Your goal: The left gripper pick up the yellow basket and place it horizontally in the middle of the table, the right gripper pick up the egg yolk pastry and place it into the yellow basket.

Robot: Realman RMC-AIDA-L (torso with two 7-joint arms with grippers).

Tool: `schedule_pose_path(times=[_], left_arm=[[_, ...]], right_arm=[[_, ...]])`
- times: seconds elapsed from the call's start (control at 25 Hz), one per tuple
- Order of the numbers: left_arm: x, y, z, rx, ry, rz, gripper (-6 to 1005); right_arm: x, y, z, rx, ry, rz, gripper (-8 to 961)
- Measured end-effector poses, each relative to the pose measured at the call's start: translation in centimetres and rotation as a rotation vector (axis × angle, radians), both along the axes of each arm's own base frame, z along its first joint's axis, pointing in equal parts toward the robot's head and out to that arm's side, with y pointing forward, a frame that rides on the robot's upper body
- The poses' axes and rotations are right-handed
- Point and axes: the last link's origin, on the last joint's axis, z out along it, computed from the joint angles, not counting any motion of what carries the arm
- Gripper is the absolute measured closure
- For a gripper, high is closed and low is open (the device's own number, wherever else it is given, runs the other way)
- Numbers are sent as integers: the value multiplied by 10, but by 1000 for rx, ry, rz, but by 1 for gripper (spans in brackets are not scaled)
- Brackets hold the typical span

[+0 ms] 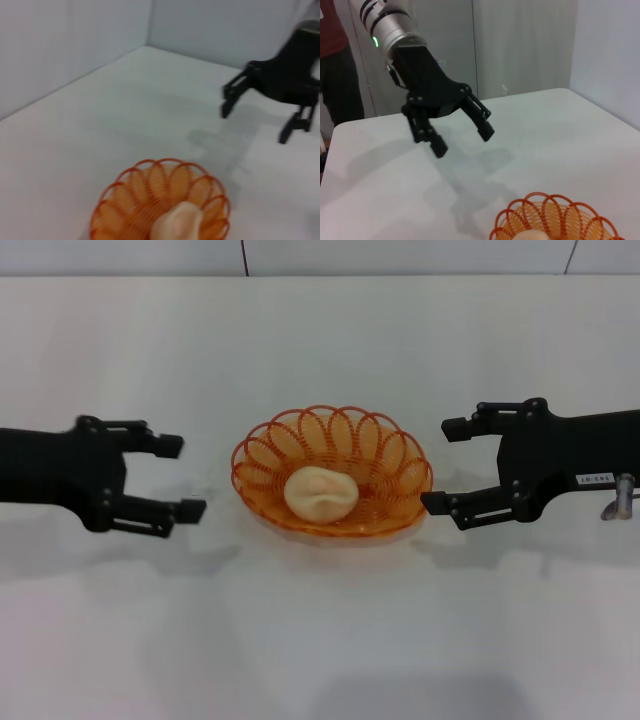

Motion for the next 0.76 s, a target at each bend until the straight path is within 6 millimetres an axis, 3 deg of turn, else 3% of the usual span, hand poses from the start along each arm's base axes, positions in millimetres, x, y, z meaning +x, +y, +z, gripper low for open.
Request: schedule_pose_path(times=[0.76], left_arm=[[4,0,-3,-34,-18,-34,141]], right_arm=[[-2,1,1,1,-9,7,92]])
